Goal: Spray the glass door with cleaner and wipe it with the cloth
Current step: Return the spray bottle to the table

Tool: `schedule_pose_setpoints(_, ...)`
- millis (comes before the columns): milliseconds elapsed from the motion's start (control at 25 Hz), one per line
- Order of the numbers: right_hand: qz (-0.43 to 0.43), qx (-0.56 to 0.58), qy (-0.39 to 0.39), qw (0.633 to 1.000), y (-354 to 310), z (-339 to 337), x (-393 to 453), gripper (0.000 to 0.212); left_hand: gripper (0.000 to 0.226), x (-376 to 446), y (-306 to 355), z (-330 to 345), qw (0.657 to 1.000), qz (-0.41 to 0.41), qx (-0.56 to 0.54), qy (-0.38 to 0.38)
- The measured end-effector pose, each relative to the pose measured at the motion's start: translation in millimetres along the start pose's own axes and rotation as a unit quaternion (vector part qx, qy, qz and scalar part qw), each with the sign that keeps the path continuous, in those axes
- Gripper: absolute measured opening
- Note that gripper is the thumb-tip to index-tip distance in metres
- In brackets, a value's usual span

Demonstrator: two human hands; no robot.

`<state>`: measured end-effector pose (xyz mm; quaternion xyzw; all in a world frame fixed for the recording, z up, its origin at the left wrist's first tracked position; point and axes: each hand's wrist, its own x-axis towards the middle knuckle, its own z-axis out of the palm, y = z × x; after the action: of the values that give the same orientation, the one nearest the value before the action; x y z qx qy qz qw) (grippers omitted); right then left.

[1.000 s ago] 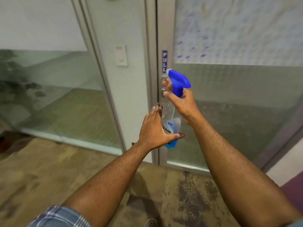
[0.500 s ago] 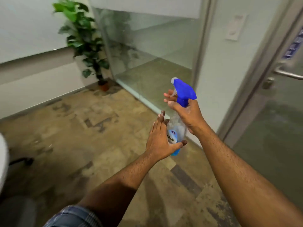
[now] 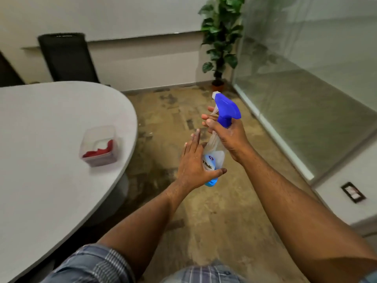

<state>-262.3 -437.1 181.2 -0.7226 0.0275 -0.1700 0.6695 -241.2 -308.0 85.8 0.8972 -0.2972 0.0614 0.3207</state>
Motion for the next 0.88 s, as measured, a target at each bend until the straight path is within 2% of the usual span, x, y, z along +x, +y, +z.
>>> schedule_pose_setpoints(80,0.006,0.004,-0.031,1.000,2.2,52.3,11.3,0.023,0.109,-12.0,-43.3,-29.5,0.999,-0.028,0.016,0.028)
schedule_pose_setpoints(200,0.012,-0.016,-0.071,0.997,6.2,113.0,25.7,0.035,0.108,-27.5,-94.9,-62.6,0.995,-0.070,0.027,0.060)
schedule_pose_setpoints(360,0.000,-0.092,-0.123,0.988,3.4,178.5,47.0,0.017,0.107,-37.3,-149.0,-98.1,0.986,-0.133,0.025,0.095)
schedule_pose_setpoints(560,-0.050,-0.206,-0.216,0.953,7.7,239.4,89.8,0.041,0.106,-28.4,-203.7,-124.4,0.963,-0.205,0.051,0.166)
schedule_pose_setpoints(720,-0.047,-0.202,-0.259,0.943,21.5,277.0,140.8,0.047,0.106,1.8,-241.7,-135.9,0.944,-0.263,0.062,0.188)
schedule_pose_setpoints(880,-0.036,-0.188,-0.286,0.939,31.9,308.6,204.5,0.052,0.118,41.2,-285.5,-148.7,0.927,-0.332,0.049,0.165)
